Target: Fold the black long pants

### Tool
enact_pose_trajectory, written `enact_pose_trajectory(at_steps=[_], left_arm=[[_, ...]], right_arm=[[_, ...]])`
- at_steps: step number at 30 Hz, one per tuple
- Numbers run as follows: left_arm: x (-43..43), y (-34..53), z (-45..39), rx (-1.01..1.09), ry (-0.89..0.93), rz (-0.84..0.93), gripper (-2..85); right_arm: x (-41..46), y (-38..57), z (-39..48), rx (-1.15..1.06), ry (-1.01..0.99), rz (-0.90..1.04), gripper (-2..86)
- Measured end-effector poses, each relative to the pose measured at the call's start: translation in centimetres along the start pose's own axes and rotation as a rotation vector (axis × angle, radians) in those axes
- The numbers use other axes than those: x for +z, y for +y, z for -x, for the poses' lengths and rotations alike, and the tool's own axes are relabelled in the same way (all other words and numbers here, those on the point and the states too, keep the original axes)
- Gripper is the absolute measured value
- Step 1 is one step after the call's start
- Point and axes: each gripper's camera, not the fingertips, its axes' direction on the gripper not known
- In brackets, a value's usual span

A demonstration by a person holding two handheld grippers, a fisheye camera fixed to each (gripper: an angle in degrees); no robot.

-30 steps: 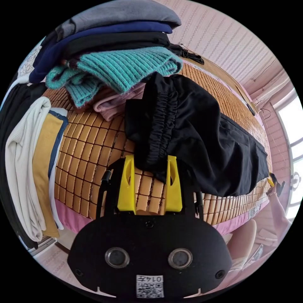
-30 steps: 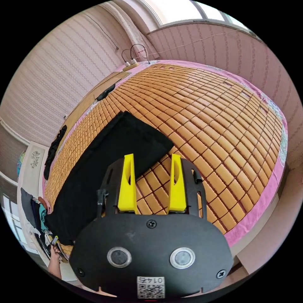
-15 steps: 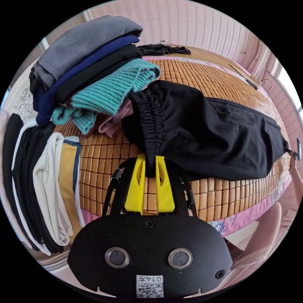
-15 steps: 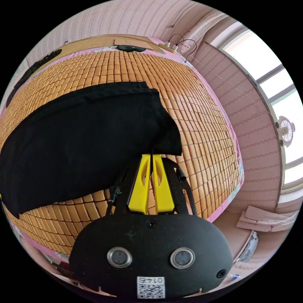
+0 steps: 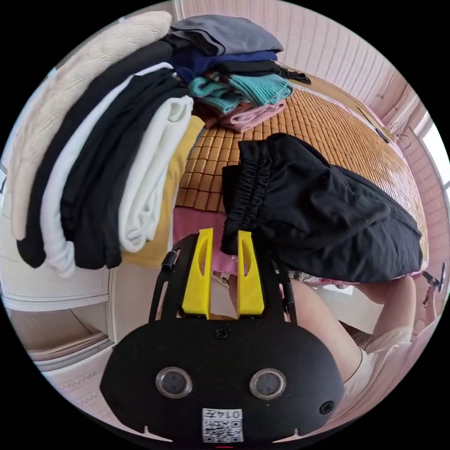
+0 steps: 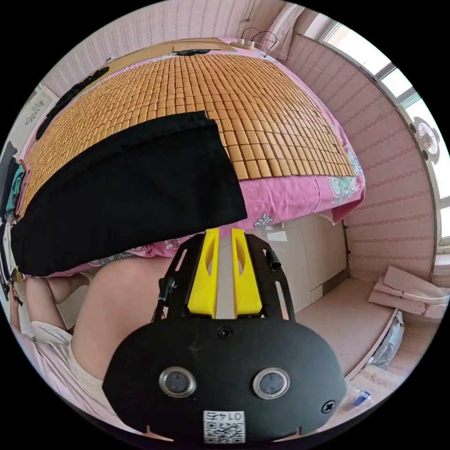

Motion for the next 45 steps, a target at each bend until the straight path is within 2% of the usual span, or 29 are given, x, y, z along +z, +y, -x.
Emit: enact_pose_trajectory(at_steps=[2,5,7,10,15,19,22,24,28,30,31,38,45], left_arm=[[-2.0,0.0,-0.5,0.034,-0.017,-0.055,7.9],[-4.8,-1.2,-5.0,0.246,-0.074,-0.141,7.1],[-5.7,-2.7,-10.0,0.391,0.130,-0.188,7.9],[-5.3,-4.8,-18.0,0.563,0.310,-0.187,9.2],[-1.9,-6.7,-31.3,0.807,0.394,-0.160,9.5],[1.7,-7.7,-41.0,0.952,0.354,-0.124,10.1],[4.7,-8.9,-45.7,0.970,0.345,-0.030,10.4],[6.9,-9.4,-47.8,0.982,0.274,0.040,10.7],[8.4,-10.3,-49.2,0.953,0.323,0.091,7.7],[8.1,-10.2,-49.4,0.936,0.325,0.076,0.8],[7.8,-10.0,-49.7,0.946,0.312,0.061,0.1],[5.0,-7.8,-51.8,1.048,0.224,-0.077,-0.9],[3.1,-9.5,-51.8,0.938,0.267,-0.149,-1.0]], right_arm=[[-1.4,0.7,-1.5,0.039,-0.001,-0.040,5.1],[-3.4,-0.2,-2.1,0.079,-0.102,-0.185,6.2],[-3.7,-1.2,-1.7,0.107,-0.183,-0.275,7.4],[-2.5,-3.3,-0.9,0.164,-0.263,-0.380,8.2],[1.1,-6.8,-1.9,0.306,-0.379,-0.422,12.3],[2.5,-6.8,-3.6,0.387,-0.320,-0.444,12.9],[4.0,-7.2,-5.2,0.391,-0.347,-0.376,9.4],[3.5,-7.4,-5.9,0.313,-0.315,-0.372,3.0],[3.3,-6.9,-8.2,0.315,-0.387,-0.387,0.0],[2.8,-6.0,-10.1,0.321,-0.478,-0.427,-0.4],[2.6,-5.8,-10.7,0.324,-0.496,-0.443,-0.4],[0.1,-3.0,-15.4,0.294,-0.651,-0.554,-0.3],[-4.1,-3.3,-17.4,0.224,-0.697,-0.685,0.0]])
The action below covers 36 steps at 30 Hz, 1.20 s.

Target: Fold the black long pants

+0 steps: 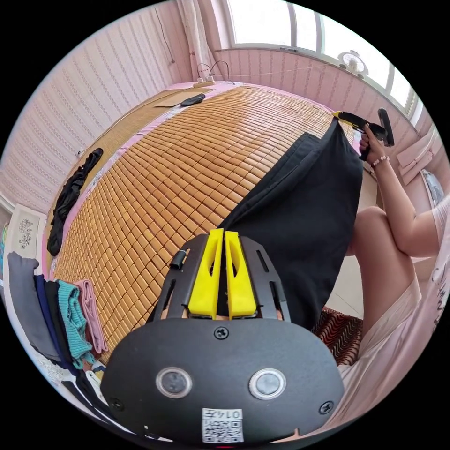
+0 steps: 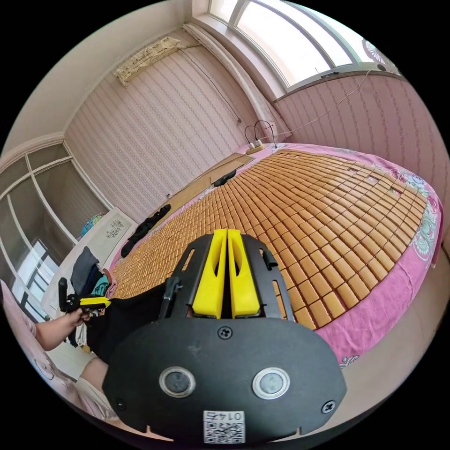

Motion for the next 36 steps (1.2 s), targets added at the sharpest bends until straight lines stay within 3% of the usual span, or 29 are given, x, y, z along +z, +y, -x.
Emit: enact_pose_trajectory(at_steps=[6,11,18,26,32,36], left_arm=[[8.4,-1.7,2.9,-0.200,-0.051,0.132,-0.7],[11.5,-2.4,4.1,-0.286,0.045,0.150,1.7],[6.5,-3.4,1.2,-0.175,-0.091,0.051,6.1],[8.0,-4.4,-11.3,0.103,0.204,0.119,8.6],[12.9,-5.5,-17.5,0.298,0.105,0.232,9.0],[11.2,-5.9,-18.5,0.366,0.105,0.158,0.8]], right_arm=[[5.2,-0.6,0.0,-0.012,0.130,0.084,3.0],[2.0,-1.6,-2.7,0.047,0.152,0.036,4.3],[-3.1,-3.1,-6.7,0.095,0.126,0.230,5.4],[1.7,-4.0,-7.5,0.046,0.136,0.679,10.1],[2.5,-4.9,-8.5,0.024,0.051,0.669,1.7],[0.0,-6.6,-8.7,0.023,0.024,0.583,0.6]])
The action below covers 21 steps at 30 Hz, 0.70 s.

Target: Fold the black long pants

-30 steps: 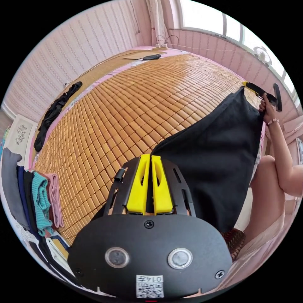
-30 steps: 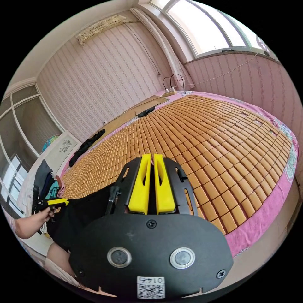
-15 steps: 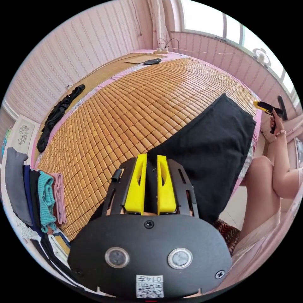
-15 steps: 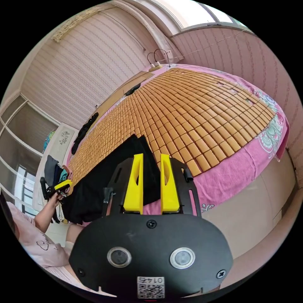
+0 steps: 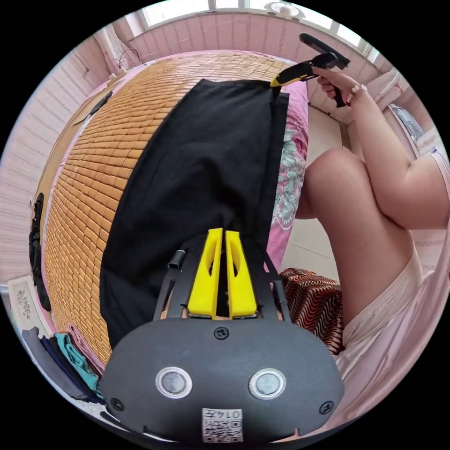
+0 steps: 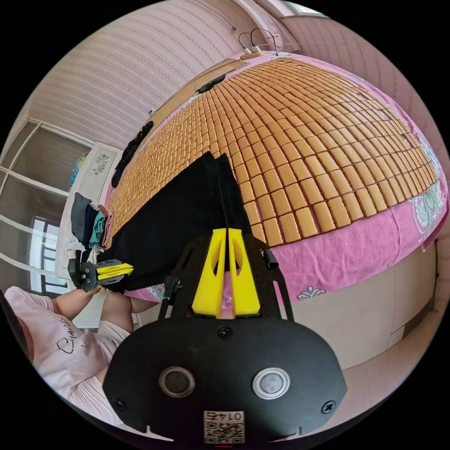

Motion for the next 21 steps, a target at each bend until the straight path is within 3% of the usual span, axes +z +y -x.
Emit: enact_pose_trajectory(at_steps=[3,8,15,21], left_arm=[[0.2,-0.6,0.0,0.013,0.034,0.004,0.9],[-0.3,-3.2,2.1,-0.002,0.057,-0.068,5.0],[-0.6,-16.7,5.6,0.104,-0.002,-0.255,6.1],[7.0,-26.8,5.3,0.162,-0.053,-0.062,7.8]], right_arm=[[-1.5,0.0,-0.4,0.041,0.050,-0.027,0.3],[1.4,-1.2,-2.8,0.101,0.057,0.097,0.3],[2.2,-2.8,-3.6,0.102,0.035,0.086,0.6],[2.9,-3.6,-4.4,0.105,-0.024,0.069,0.7]])
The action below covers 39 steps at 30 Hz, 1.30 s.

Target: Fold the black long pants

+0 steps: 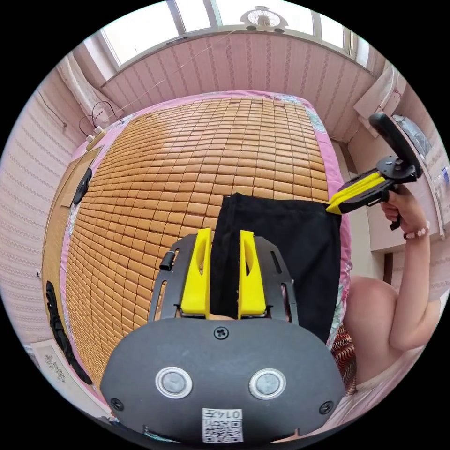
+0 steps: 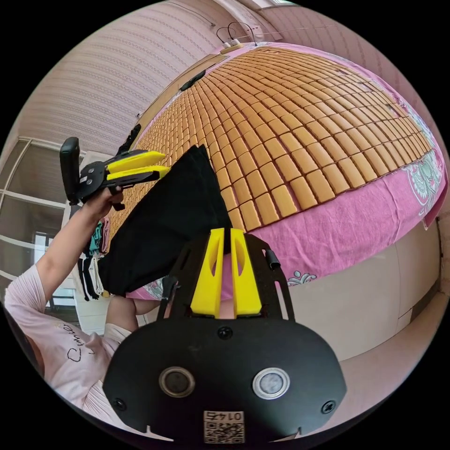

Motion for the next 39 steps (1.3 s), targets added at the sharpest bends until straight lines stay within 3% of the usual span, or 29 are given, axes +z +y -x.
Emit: enact_pose_trajectory(at_steps=[2,7,14,18,21,24,27,30,33,36,39], left_arm=[[1.7,-0.8,-0.2,0.054,0.013,0.066,3.9],[-0.1,-1.7,0.2,0.049,0.016,0.006,-0.7],[1.5,-1.0,0.8,0.022,0.001,0.052,3.8],[-4.2,2.2,1.5,-0.006,-0.046,-0.090,6.3],[-8.7,6.9,-2.3,0.127,-0.077,-0.142,5.5],[-9.0,11.8,-7.8,0.180,0.063,-0.104,6.2],[-6.3,14.8,-10.9,0.140,0.066,-0.009,7.0],[-4.9,16.4,-10.7,0.037,0.152,-0.011,4.0],[-5.2,16.5,-10.8,0.085,0.226,0.045,0.8],[-5.8,17.1,-10.3,0.113,0.198,0.026,2.0],[-7.1,18.0,-9.1,0.065,0.260,-0.002,5.6]], right_arm=[[0.2,-0.1,-0.2,-0.017,-0.016,-0.007,0.5],[-0.7,-0.4,0.5,-0.022,0.001,-0.090,0.2],[2.8,-2.1,0.3,0.026,0.036,-0.039,0.5],[4.5,-2.4,0.2,0.045,0.006,-0.045,1.3],[5.2,-2.3,0.3,0.076,0.009,-0.063,3.4],[6.2,-1.9,0.7,0.084,0.005,-0.045,5.5],[8.2,-1.9,1.0,0.084,0.007,-0.013,4.9],[10.0,-1.6,1.6,0.069,-0.006,-0.003,2.2],[11.1,-1.2,2.2,0.078,0.030,-0.042,0.8],[12.8,-1.1,2.7,0.126,0.138,-0.056,0.1],[15.0,-1.1,3.7,0.112,0.122,-0.040,-0.1]])
